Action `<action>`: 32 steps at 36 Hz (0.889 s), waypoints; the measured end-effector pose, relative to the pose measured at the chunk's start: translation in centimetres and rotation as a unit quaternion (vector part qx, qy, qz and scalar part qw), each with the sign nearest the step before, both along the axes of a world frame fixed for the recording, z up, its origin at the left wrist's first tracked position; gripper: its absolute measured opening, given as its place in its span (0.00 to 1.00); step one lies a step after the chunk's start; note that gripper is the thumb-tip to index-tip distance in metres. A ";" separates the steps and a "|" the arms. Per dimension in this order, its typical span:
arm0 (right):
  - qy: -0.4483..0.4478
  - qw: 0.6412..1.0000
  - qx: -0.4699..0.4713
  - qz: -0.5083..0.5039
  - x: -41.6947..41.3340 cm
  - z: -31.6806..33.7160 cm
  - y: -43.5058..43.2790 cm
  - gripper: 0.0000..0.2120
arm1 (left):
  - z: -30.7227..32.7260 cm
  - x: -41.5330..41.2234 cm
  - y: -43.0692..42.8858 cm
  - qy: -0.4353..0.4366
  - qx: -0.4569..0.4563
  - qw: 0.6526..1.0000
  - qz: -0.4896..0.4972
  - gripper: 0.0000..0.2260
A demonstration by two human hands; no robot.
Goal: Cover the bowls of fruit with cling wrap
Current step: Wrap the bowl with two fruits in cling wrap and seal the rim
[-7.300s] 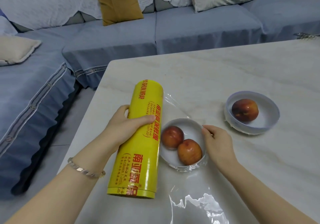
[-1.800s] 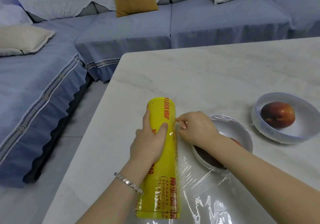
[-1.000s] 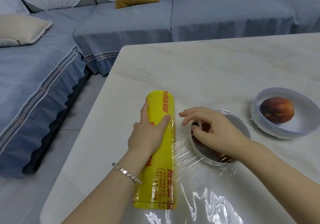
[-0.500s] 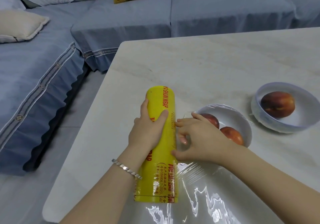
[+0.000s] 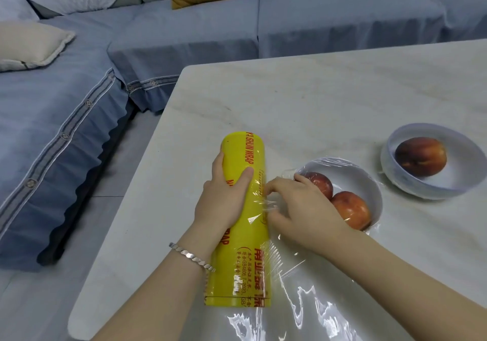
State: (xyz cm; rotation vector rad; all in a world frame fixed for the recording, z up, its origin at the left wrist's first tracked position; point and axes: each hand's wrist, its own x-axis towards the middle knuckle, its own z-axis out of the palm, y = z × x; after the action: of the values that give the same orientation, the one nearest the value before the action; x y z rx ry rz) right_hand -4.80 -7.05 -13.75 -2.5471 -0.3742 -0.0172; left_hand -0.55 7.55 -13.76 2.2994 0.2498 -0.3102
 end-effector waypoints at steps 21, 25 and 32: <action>0.006 0.982 0.136 0.128 -1.4 -0.6 -1.3 0.16 | -0.1 0.1 0.3 0.005 -0.034 0.999 0.015 0.30; 0.029 0.989 0.134 0.057 -2.1 0.7 -1.4 0.22 | -0.1 0.1 -0.1 0.005 -0.005 1.000 0.011 0.31; 0.073 0.991 -0.045 0.105 -2.5 1.3 -0.3 0.20 | -0.1 0.0 0.1 0.003 -0.006 1.000 0.007 0.31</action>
State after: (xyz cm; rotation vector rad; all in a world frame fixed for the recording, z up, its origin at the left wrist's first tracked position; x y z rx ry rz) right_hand -7.35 -7.31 -12.49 -2.5637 -0.5952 0.2694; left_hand -0.54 7.65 -13.91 2.2834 0.2663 -0.3101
